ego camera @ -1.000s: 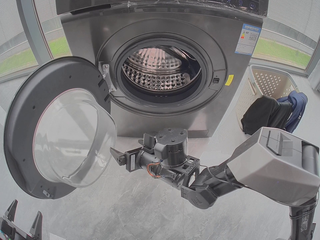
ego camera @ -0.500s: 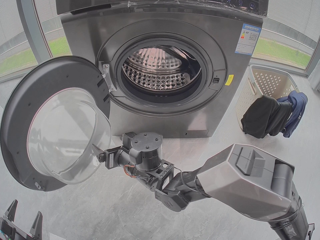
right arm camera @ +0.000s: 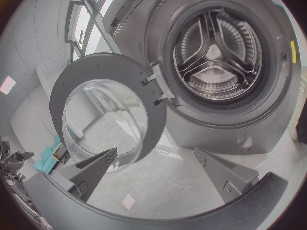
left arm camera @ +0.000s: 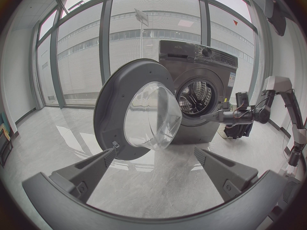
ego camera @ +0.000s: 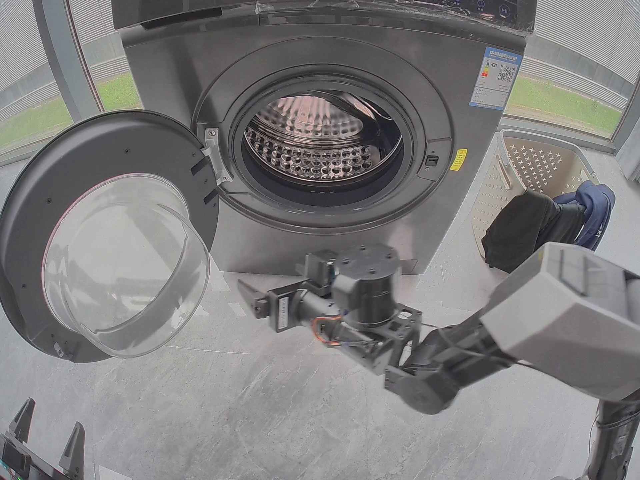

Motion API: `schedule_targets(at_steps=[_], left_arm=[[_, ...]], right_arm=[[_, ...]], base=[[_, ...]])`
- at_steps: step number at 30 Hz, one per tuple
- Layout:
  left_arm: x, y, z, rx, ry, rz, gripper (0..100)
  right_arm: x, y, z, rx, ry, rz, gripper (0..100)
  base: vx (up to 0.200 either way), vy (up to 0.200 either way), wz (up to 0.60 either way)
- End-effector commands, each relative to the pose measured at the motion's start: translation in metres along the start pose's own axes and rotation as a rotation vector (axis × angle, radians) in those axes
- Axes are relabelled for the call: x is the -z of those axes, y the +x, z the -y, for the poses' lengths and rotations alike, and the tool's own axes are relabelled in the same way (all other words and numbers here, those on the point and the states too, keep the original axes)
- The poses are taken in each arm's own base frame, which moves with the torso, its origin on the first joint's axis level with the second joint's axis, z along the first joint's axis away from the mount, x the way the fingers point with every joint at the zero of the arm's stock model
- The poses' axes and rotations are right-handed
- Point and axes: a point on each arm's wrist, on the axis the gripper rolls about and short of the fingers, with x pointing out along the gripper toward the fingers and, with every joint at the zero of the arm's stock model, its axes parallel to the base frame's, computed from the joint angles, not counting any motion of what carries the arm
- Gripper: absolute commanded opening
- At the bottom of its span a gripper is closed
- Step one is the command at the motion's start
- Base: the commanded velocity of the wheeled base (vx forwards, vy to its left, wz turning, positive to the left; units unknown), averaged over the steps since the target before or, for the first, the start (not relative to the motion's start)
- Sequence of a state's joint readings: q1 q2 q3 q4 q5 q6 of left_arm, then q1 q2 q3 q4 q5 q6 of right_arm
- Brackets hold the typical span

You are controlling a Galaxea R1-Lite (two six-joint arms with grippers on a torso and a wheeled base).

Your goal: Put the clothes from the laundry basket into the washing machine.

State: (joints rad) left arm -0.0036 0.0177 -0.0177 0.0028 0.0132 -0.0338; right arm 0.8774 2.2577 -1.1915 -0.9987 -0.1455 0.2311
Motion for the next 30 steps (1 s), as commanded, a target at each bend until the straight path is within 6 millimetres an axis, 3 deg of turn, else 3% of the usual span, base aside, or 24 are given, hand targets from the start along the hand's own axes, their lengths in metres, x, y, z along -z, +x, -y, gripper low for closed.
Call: schedule_targets(at_steps=[1,5,6,8,10,18,22,30], left_arm=[[0.004,0.000,0.000,0.000,0.011,0.000,100],[0.004,0.000,0.000,0.000,0.011,0.000,100],[0.004,0.000,0.000,0.000,0.011,0.000,100],[0.004,0.000,0.000,0.000,0.011,0.000,100],[0.004,0.000,0.000,0.000,0.011,0.000,100],[0.004,0.000,0.000,0.000,0.012,0.000,100],[0.004,0.000,0.000,0.000,0.011,0.000,100],[0.004,0.000,0.000,0.002,0.017,-0.002,100]], right_arm=[[-0.090,-0.182,0.057,0.110,-0.142,0.126,100],[-0.094,-0.263,0.092,0.241,-0.268,0.176,100],[-0.093,-0.271,0.095,0.257,-0.280,0.180,100],[-0.083,-0.316,0.099,0.323,-0.310,0.209,100],[-0.070,-0.341,0.095,0.359,-0.313,0.228,100],[-0.034,-0.399,0.083,0.519,-0.247,0.247,100],[-0.003,-0.426,0.070,0.553,-0.229,0.195,100],[0.044,-0.451,0.057,0.631,-0.222,0.179,100]], base=[[0.000,0.000,0.00],[0.000,0.000,0.00],[0.000,0.000,0.00],[0.000,0.000,0.00],[0.000,0.000,0.00],[0.000,0.000,0.00],[0.000,0.000,0.00],[0.000,0.000,0.00]])
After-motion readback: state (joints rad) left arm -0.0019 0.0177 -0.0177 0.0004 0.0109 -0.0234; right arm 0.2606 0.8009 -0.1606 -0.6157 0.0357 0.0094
